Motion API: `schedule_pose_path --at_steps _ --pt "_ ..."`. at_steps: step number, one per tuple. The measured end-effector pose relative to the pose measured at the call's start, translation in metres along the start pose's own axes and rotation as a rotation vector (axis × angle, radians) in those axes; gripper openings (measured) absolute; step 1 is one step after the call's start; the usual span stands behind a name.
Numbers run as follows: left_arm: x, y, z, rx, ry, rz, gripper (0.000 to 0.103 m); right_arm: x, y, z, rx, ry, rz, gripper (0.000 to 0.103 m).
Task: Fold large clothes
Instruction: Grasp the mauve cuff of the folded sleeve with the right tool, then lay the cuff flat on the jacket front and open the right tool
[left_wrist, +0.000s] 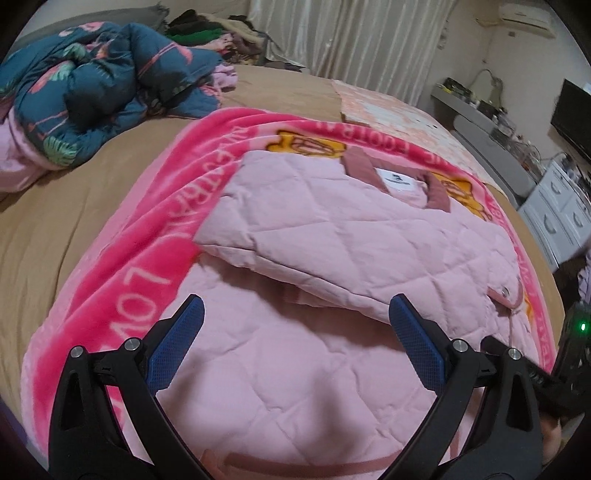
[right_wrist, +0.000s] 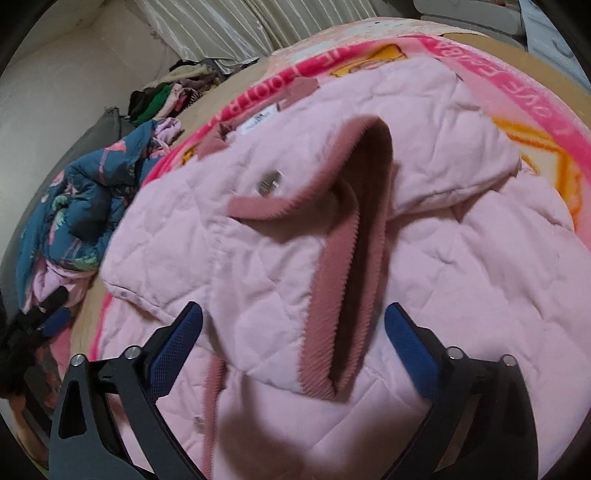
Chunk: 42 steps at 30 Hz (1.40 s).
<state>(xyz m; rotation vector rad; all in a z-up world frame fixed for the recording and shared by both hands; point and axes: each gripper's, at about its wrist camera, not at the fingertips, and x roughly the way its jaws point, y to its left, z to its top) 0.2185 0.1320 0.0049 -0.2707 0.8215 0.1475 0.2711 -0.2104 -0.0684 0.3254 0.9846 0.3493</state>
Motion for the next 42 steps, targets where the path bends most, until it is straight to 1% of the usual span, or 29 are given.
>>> schedule_pose_path --at_steps 1,2,3,4,7,10,12,13,15,17,19,22,25,32,38,42 --pt "0.002 0.003 0.000 -0.007 -0.001 -0.001 0.094 -0.002 0.000 0.000 -0.006 -0.009 0.006 0.055" --pt "0.004 0.006 0.000 -0.013 0.001 -0.001 0.094 -0.004 0.000 0.000 -0.010 -0.019 0.025 0.046" --pt "0.007 0.009 0.000 -0.021 0.006 -0.001 0.094 -0.006 0.001 0.001 -0.015 -0.026 0.038 0.032" --pt "0.009 0.011 -0.001 -0.029 0.010 -0.004 0.094 -0.009 0.001 0.001 -0.027 -0.034 0.051 0.022" --pt "0.013 0.016 -0.002 -0.044 0.017 -0.010 0.094 -0.029 0.012 0.005 -0.088 -0.093 0.080 0.015" --pt "0.017 0.018 0.002 -0.058 0.023 -0.014 0.094 -0.062 0.026 0.023 -0.179 -0.191 0.118 0.013" --pt "0.018 0.018 0.007 -0.063 0.018 -0.019 0.094 -0.079 0.034 0.037 -0.244 -0.240 0.115 0.013" --pt "0.018 0.017 0.013 -0.062 0.010 -0.020 0.094 -0.088 0.039 0.047 -0.296 -0.271 0.096 0.013" --pt "0.018 0.013 0.022 -0.052 -0.002 -0.022 0.094 -0.095 0.043 0.062 -0.363 -0.306 0.053 0.013" --pt "0.018 0.008 0.030 -0.041 -0.012 -0.024 0.094 -0.097 0.040 0.077 -0.396 -0.322 0.014 0.013" --pt "0.022 0.003 0.038 -0.034 -0.013 -0.031 0.094 -0.092 0.029 0.090 -0.382 -0.311 0.006 0.013" --pt "0.030 -0.005 0.044 -0.023 0.000 -0.042 0.094 -0.082 0.018 0.095 -0.380 -0.294 -0.028 0.013" --pt "0.040 -0.014 0.049 0.001 0.020 -0.045 0.094 -0.070 0.010 0.092 -0.374 -0.276 -0.048 0.013" --pt "0.058 -0.037 0.055 0.054 0.052 -0.057 0.094 -0.046 -0.014 0.087 -0.290 -0.228 -0.047 0.013" --pt "0.070 -0.059 0.057 0.108 0.073 -0.080 0.094 -0.038 -0.021 0.084 -0.264 -0.209 -0.058 0.013" --pt "0.084 -0.069 0.053 0.130 0.111 -0.090 0.094 -0.035 -0.024 0.083 -0.254 -0.200 -0.063 0.013"
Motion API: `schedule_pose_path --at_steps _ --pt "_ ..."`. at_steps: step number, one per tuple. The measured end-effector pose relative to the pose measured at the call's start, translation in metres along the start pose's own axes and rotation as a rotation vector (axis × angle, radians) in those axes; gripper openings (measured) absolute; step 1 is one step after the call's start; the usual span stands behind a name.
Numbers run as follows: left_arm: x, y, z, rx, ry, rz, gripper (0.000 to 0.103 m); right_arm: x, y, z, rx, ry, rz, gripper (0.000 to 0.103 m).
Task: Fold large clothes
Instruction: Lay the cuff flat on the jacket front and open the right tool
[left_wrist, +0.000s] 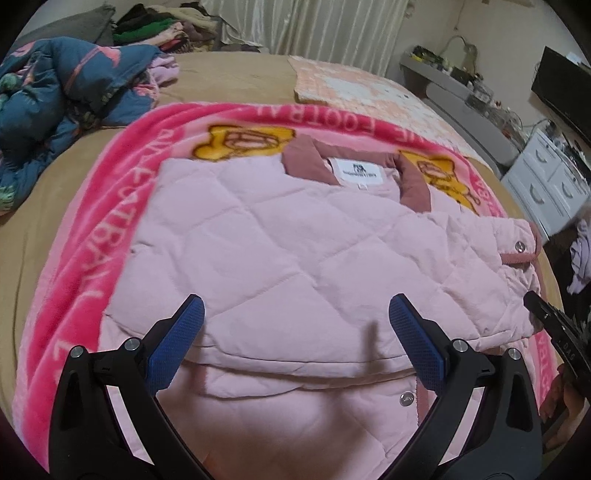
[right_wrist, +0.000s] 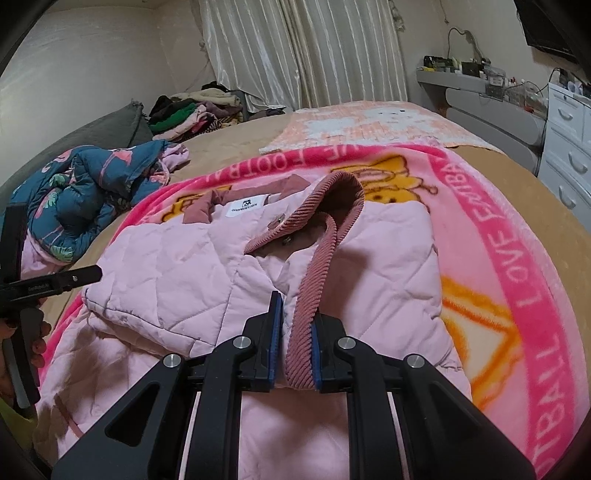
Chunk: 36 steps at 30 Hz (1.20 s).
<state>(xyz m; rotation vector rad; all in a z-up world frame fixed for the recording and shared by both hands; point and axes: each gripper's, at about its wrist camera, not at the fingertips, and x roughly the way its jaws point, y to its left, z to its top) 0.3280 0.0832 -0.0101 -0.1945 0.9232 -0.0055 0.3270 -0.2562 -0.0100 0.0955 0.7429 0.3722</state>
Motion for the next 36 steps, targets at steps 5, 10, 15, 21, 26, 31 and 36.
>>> schedule_pose_path --at_steps 5,10,15,21,26,31,36 --pt "0.017 -0.005 -0.006 0.021 0.044 0.009 0.094 0.002 0.001 -0.001 0.007 0.020 -0.011 0.014" --pt "0.031 -0.002 -0.012 0.020 0.076 0.018 0.094 0.002 0.002 0.000 0.020 0.056 -0.024 0.022" --pt "0.040 0.000 -0.015 0.008 0.091 0.019 0.094 -0.007 0.000 0.002 0.028 0.045 -0.057 0.031" --pt "0.050 0.001 -0.018 0.005 0.103 0.022 0.095 -0.020 0.003 0.013 0.033 0.008 -0.062 0.047" --pt "0.054 0.004 -0.018 -0.002 0.111 0.009 0.095 -0.009 0.024 0.027 -0.022 0.012 -0.051 0.053" --pt "0.056 0.005 -0.018 0.001 0.113 0.004 0.095 0.019 0.053 0.043 -0.093 0.053 -0.042 0.054" --pt "0.057 0.005 -0.018 -0.003 0.110 0.003 0.095 0.051 0.067 0.048 -0.113 0.110 -0.069 0.054"
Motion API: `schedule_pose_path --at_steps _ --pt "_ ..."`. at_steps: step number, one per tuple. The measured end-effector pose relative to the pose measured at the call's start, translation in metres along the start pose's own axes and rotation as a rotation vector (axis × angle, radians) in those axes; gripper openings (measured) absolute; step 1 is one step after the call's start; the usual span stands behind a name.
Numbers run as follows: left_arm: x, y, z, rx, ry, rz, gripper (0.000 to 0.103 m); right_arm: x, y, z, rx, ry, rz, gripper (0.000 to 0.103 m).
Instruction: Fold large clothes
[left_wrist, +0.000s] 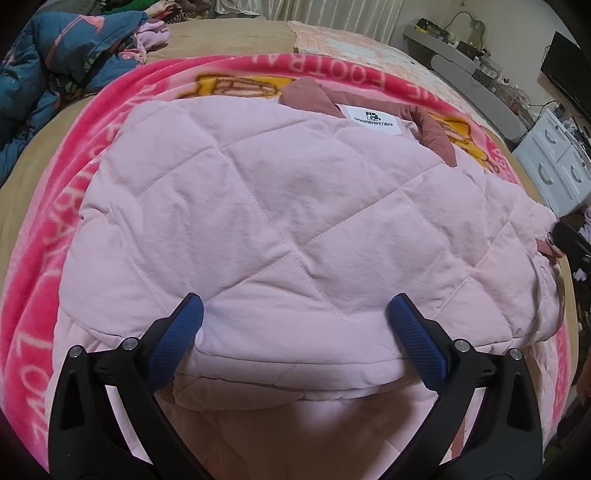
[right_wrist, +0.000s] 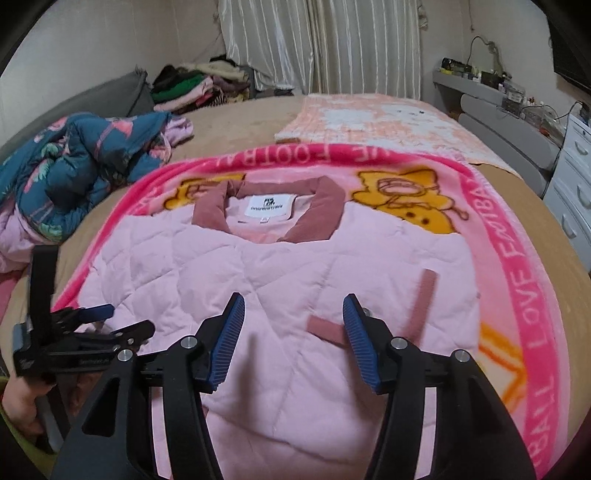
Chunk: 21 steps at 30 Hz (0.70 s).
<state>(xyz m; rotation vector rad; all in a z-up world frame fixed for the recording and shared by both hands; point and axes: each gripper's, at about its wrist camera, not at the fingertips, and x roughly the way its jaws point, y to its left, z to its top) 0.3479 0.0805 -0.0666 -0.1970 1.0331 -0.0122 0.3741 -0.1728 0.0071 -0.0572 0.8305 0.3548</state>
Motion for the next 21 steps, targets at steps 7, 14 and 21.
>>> schedule_pose_path --at_steps 7,14,21 --pt "0.001 0.000 -0.001 -0.008 -0.006 -0.008 0.095 0.041 0.003 -0.007 -0.023 0.100 -0.031 0.057" --pt "0.001 0.000 -0.002 -0.008 -0.014 -0.009 0.095 0.069 -0.020 -0.017 0.114 0.148 0.040 0.057" --pt "-0.008 -0.004 -0.002 -0.006 -0.022 0.000 0.095 0.064 -0.019 -0.023 0.122 0.130 0.022 0.057"
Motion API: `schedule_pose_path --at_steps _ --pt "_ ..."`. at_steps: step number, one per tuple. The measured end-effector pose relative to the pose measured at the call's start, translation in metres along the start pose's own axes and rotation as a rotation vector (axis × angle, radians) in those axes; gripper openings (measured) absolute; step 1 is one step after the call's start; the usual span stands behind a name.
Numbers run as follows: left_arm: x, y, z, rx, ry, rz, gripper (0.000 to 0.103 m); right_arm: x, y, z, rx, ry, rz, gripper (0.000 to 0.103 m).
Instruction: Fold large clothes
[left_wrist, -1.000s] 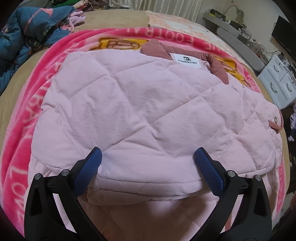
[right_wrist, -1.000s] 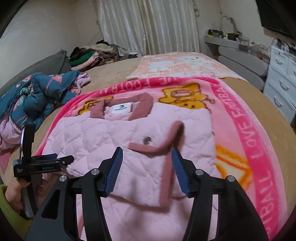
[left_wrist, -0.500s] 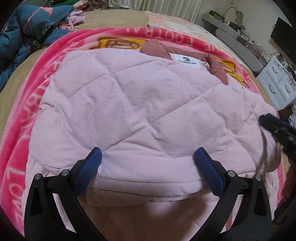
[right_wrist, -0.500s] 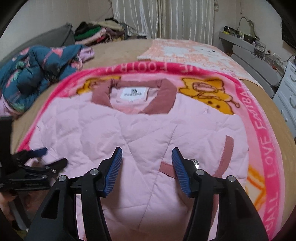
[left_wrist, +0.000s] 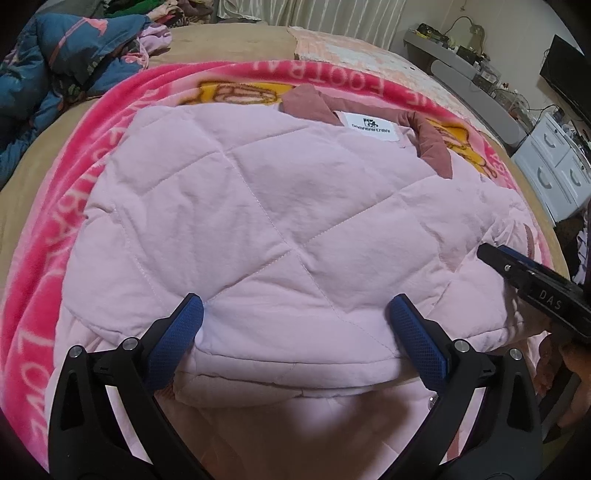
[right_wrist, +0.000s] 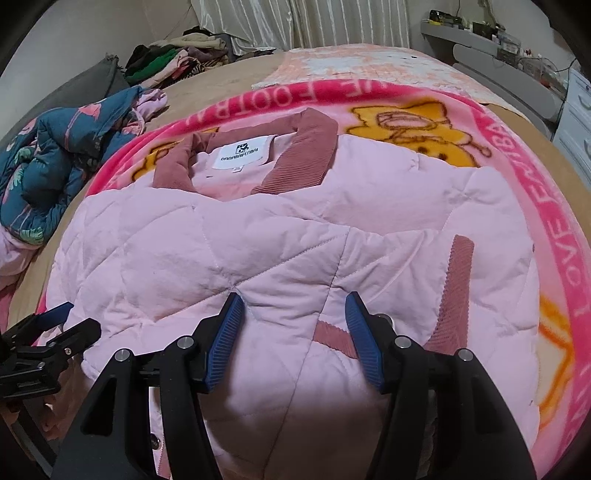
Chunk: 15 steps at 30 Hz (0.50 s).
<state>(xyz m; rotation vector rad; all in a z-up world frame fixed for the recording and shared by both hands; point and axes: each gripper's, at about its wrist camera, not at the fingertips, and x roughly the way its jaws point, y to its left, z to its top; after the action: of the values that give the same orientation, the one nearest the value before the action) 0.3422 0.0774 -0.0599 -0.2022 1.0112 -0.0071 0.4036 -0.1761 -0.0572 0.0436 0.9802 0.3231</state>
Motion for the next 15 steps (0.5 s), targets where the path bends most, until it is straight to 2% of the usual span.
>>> schedule_pose_path --at_steps 6,11,15 --pt "-0.019 -0.002 -0.002 -0.013 -0.028 -0.017 0.095 -0.007 -0.005 -0.010 0.034 -0.021 0.015 0.057" --pt "-0.033 -0.006 -0.006 -0.001 -0.041 -0.026 0.095 -0.014 0.002 -0.017 0.014 -0.026 -0.017 0.057" --pt "-0.044 -0.004 -0.008 -0.009 -0.054 -0.042 0.095 -0.020 0.012 -0.025 -0.010 -0.027 -0.038 0.064"
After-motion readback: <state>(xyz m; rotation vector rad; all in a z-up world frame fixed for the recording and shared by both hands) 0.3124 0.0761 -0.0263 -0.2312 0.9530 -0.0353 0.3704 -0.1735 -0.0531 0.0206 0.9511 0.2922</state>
